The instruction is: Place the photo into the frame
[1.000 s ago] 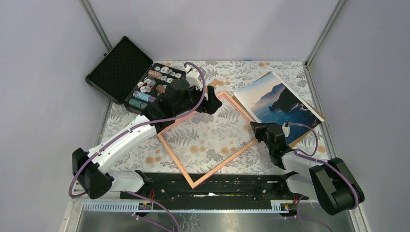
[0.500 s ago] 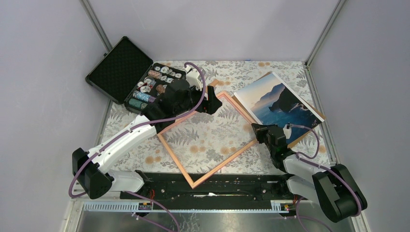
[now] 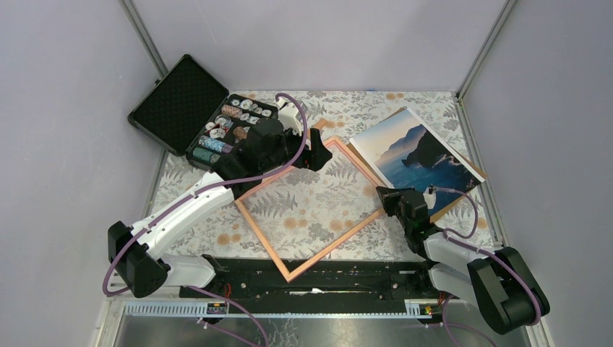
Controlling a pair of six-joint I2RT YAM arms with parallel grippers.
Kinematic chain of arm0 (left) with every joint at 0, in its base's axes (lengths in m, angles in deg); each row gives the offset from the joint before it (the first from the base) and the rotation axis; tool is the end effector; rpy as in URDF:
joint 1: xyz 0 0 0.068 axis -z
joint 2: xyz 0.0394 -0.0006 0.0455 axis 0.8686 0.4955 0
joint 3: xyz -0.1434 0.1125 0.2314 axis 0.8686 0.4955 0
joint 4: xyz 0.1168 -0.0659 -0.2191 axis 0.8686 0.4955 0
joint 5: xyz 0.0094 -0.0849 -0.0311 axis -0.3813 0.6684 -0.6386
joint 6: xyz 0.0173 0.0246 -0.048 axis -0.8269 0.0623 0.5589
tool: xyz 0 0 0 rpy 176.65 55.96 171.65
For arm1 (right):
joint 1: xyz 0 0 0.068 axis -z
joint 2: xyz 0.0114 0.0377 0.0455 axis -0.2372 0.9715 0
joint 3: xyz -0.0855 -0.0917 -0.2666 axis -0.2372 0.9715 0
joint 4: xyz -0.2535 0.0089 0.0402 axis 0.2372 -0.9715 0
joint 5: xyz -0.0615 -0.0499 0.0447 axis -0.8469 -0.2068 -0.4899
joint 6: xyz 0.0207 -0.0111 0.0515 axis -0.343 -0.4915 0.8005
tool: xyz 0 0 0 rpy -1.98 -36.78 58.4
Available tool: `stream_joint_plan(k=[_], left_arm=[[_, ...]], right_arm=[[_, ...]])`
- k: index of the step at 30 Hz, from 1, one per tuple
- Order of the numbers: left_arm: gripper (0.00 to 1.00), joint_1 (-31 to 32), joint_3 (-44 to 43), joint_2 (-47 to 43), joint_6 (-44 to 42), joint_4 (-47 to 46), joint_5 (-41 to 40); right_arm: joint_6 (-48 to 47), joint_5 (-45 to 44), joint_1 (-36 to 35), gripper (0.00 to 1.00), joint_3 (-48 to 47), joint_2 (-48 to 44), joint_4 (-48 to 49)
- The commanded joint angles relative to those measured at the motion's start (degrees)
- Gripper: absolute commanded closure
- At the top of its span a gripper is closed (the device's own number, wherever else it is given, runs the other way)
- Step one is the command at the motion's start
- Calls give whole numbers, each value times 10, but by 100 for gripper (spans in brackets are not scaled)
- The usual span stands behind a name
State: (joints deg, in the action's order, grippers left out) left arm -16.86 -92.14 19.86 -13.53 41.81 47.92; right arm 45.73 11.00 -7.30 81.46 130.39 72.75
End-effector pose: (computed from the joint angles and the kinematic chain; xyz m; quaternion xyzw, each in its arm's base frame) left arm 0.2087 -0.2019 0.3929 0.1613 0.8019 -0.3449 0.4604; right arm 0.1684 0.0556 0.1650 0.4750 0.6630 0.3987 0.4193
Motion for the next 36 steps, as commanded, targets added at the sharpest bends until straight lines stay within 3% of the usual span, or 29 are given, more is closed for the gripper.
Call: stream_joint_plan(k=[1, 25, 36], left_arm=[[15, -4, 3, -2, 2, -31, 7], [15, -3, 3, 6, 5, -31, 14], [15, -6, 3, 8, 9, -33, 20]], right_arm=[[-6, 1, -6, 100, 9, -12, 15], [-3, 4, -21, 100, 15, 39, 75], [-1, -29, -43, 100, 21, 17, 46]])
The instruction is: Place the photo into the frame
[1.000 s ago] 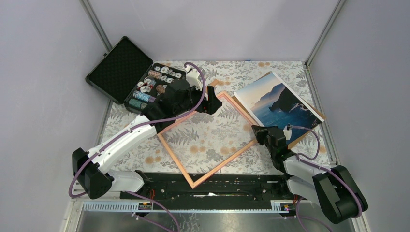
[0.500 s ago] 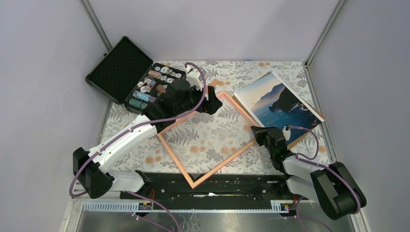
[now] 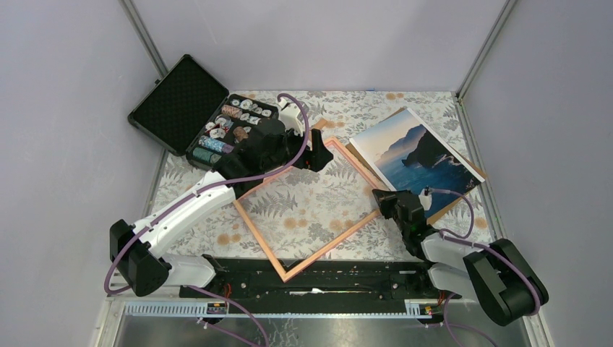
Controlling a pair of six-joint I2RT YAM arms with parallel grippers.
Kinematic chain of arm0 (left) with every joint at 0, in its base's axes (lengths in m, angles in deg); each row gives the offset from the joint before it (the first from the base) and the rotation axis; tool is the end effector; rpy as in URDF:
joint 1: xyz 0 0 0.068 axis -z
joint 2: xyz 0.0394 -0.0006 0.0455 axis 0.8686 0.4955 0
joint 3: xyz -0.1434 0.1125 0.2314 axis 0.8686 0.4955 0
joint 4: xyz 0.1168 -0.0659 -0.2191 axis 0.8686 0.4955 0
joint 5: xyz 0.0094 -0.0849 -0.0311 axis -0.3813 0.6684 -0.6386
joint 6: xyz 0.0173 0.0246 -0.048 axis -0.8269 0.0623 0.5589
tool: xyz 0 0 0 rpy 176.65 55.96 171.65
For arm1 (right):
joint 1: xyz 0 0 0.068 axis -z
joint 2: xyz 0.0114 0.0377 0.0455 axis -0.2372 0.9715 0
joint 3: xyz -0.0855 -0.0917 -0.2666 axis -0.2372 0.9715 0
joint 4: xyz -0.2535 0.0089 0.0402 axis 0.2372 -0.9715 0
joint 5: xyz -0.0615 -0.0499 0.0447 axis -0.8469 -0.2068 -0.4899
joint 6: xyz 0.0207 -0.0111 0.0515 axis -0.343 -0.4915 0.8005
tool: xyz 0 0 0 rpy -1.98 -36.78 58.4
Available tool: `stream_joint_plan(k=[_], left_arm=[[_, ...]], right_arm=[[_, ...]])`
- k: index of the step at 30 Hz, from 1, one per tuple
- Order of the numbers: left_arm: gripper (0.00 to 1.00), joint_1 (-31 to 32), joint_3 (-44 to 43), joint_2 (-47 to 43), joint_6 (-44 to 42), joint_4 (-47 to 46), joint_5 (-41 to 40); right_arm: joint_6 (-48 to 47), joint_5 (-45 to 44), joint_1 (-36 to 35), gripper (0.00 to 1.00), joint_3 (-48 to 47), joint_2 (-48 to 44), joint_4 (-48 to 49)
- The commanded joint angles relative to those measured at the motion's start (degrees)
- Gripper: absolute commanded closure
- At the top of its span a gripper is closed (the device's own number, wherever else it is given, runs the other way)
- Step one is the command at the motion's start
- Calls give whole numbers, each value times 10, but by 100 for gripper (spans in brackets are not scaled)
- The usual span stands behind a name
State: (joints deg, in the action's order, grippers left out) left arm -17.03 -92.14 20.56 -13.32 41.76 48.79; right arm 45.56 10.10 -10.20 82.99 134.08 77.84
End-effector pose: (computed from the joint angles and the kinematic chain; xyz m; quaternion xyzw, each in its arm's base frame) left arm 0.2114 -0.2040 0.3897 0.1633 0.8047 -0.3477 0.4527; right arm 0.1663 0.0638 0.1567 0.4608 0.6733 0.4036 0.4141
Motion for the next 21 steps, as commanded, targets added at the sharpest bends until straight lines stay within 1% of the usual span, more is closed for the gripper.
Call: stream_joint_plan(k=[1, 8, 21], left_arm=[[15, -5, 3, 2, 7, -33, 13], [15, -7, 4, 2, 10, -35, 18], [15, -7, 4, 4, 12, -35, 22]], right_arm=[[2, -23, -16, 100, 7, -24, -9], [8, -55, -39, 100, 5, -48, -38], [22, -79, -75, 100, 10, -31, -35]])
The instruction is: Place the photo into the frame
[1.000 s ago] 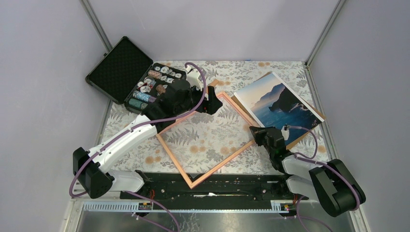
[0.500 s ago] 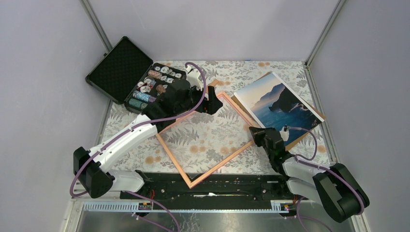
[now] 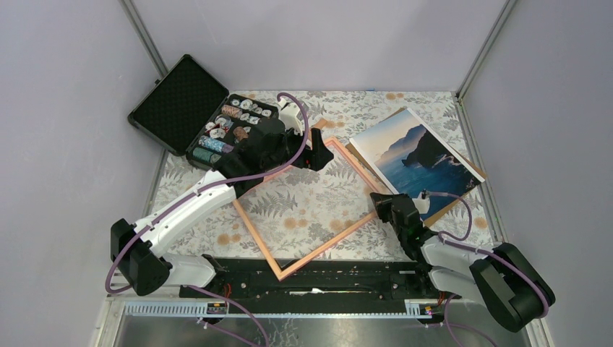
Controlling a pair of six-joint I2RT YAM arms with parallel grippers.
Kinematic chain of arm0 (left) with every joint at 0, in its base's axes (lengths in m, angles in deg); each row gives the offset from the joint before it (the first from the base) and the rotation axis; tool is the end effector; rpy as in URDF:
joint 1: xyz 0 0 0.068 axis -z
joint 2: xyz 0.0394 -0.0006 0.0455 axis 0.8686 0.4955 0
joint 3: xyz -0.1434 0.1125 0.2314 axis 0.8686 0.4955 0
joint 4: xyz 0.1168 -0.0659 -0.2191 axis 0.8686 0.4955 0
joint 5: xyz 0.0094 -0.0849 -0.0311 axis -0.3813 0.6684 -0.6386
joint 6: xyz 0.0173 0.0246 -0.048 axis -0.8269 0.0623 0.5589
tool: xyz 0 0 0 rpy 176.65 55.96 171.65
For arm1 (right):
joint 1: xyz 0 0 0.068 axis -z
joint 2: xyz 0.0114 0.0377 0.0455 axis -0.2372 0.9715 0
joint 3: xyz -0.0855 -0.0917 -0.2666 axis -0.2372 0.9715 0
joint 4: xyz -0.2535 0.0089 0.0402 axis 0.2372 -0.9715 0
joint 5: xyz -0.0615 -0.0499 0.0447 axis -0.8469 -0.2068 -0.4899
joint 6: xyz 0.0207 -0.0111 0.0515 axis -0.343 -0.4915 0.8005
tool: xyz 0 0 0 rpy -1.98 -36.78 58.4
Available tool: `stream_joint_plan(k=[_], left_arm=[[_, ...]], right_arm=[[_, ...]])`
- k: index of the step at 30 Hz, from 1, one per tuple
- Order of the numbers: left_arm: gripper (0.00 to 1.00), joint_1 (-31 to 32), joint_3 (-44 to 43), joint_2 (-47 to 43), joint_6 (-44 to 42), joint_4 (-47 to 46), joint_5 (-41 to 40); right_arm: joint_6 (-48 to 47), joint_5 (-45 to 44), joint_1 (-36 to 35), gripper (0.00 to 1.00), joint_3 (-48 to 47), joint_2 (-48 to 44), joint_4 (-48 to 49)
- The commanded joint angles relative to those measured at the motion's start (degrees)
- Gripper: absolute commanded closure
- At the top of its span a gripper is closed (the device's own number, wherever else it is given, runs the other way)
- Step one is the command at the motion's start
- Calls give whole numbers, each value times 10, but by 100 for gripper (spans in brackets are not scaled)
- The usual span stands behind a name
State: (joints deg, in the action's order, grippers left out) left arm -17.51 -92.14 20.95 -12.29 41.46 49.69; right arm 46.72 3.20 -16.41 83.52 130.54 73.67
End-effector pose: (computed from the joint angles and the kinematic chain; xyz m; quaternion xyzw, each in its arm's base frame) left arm 0.2141 -0.2041 0.3884 0.1570 0.8062 -0.3547 0.4467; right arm 0.1531 0.0731 0.1565 0.4592 0.6766 0.3914 0.4221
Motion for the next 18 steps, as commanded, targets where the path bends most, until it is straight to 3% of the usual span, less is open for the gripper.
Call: stream_joint_plan(k=[1, 18], left_arm=[[15, -2, 4, 0, 2, -32, 14], [15, -4, 4, -1, 3, -32, 14]], right_arm=[[9, -7, -14, 100, 5, 3, 6], [-1, 4, -16, 100, 18, -11, 2]])
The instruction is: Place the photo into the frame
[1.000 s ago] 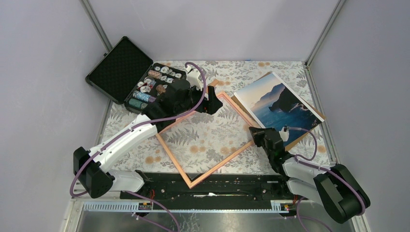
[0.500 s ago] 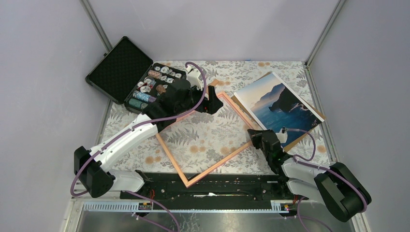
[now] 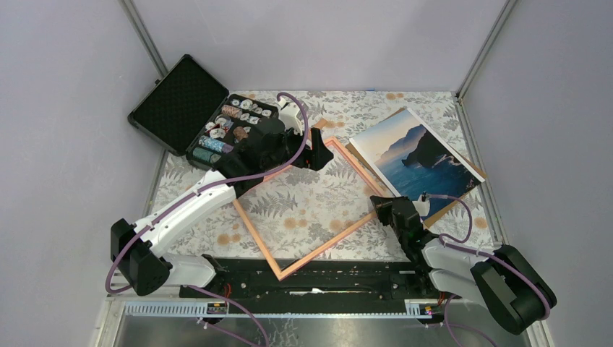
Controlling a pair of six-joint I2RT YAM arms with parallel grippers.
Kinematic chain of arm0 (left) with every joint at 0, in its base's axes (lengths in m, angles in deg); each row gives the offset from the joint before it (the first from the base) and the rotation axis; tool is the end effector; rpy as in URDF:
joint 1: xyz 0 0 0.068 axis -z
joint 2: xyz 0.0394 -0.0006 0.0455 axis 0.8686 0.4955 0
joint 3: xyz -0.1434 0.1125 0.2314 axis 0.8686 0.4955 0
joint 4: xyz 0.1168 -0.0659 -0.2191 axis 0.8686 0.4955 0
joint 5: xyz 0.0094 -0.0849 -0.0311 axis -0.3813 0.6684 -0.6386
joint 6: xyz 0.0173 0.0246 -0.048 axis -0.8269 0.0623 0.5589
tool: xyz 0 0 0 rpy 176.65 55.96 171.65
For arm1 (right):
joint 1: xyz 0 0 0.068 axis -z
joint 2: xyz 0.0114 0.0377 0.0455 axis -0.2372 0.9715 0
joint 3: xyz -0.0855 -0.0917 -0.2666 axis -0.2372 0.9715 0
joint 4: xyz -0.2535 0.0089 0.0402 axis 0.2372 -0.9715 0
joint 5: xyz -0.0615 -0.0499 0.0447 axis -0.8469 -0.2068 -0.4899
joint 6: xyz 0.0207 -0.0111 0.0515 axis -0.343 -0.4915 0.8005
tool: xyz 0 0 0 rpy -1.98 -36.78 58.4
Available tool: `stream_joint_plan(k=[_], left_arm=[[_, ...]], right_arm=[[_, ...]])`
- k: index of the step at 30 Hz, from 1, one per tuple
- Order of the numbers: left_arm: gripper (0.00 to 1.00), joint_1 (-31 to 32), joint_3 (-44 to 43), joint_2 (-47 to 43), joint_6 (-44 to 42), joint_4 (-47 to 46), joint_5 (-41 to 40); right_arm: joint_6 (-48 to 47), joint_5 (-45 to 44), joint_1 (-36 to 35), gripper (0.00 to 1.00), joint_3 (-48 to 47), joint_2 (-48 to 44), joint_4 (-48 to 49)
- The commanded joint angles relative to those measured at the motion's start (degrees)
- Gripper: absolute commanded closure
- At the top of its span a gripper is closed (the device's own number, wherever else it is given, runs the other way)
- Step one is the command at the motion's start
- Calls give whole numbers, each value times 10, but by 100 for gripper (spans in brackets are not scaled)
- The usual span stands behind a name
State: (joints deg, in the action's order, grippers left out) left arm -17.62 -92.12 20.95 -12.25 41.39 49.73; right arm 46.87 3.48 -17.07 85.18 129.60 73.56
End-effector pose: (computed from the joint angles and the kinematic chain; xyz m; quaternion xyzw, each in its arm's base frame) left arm 0.2146 -0.2037 0.3884 0.1562 0.8061 -0.3548 0.4470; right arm 0.1463 0.0715 0.1505 0.4560 0.6837 0.3902 0.4152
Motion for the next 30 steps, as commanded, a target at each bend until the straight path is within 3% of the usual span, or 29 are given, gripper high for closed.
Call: stream_joint_plan(k=[1, 8, 11, 18, 21, 26, 30], left_arm=[[15, -2, 4, -2, 2, -32, 13], [15, -2, 4, -3, 2, -32, 14], [15, -3, 4, -3, 3, -32, 14], [15, -2, 4, -4, 1, -31, 15], [15, -2, 4, -5, 1, -31, 12], [14, -2, 4, -5, 1, -31, 14], [14, -2, 4, -5, 2, -31, 18]], right_arm=[[-4, 2, -10, 100, 1, 4, 7], [-37, 4, -11, 99, -14, 55, 55], [-45, 7, -11, 86, -17, 76, 69], [-75, 34, -13, 76, -37, 100, 60], [-99, 44, -15, 64, -63, 81, -20], [-131, 58, -16, 31, -98, 45, -158], [-147, 69, -16, 16, -122, 25, -243]])
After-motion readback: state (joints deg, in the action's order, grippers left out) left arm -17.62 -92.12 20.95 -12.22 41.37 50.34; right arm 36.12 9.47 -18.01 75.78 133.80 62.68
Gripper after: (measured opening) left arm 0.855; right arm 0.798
